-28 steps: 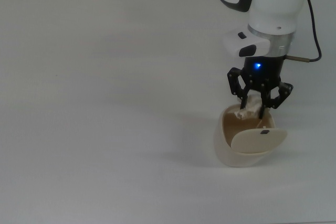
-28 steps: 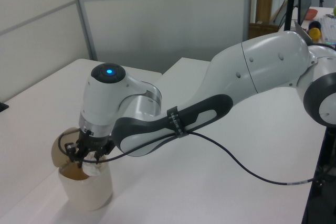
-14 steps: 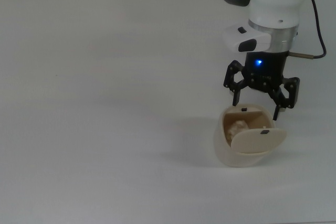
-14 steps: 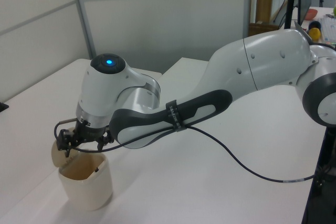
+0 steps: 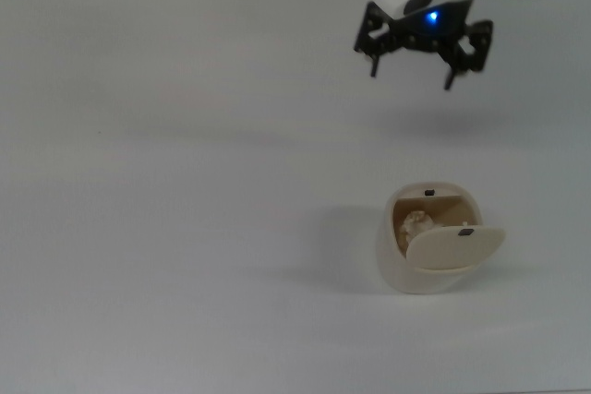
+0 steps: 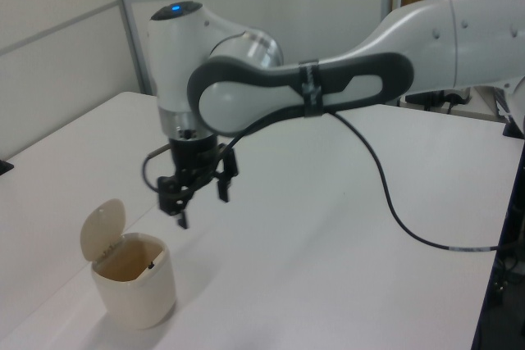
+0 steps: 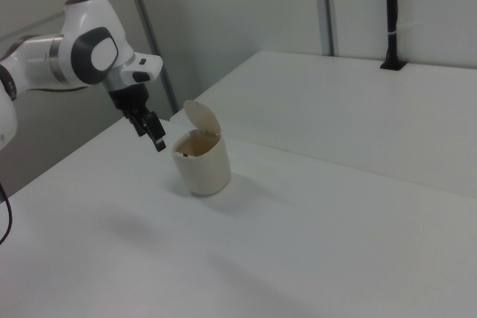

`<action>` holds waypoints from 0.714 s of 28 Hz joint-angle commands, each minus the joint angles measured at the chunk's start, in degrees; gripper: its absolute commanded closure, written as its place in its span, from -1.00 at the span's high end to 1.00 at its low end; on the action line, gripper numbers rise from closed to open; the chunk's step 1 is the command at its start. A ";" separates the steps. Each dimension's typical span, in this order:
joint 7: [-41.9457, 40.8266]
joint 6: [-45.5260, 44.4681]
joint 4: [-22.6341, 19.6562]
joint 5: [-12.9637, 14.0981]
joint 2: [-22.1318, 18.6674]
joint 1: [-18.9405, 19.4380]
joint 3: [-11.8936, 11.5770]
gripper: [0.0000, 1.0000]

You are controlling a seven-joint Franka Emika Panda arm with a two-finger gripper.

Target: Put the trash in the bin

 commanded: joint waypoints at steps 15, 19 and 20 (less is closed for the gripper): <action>-33.74 -14.22 -2.99 -0.21 -4.72 -6.33 -12.65 1.00; -36.83 -14.31 -2.99 -0.21 -6.56 -6.33 -15.65 1.00; -37.62 -14.31 -3.08 -0.21 -7.35 -6.42 -16.44 1.00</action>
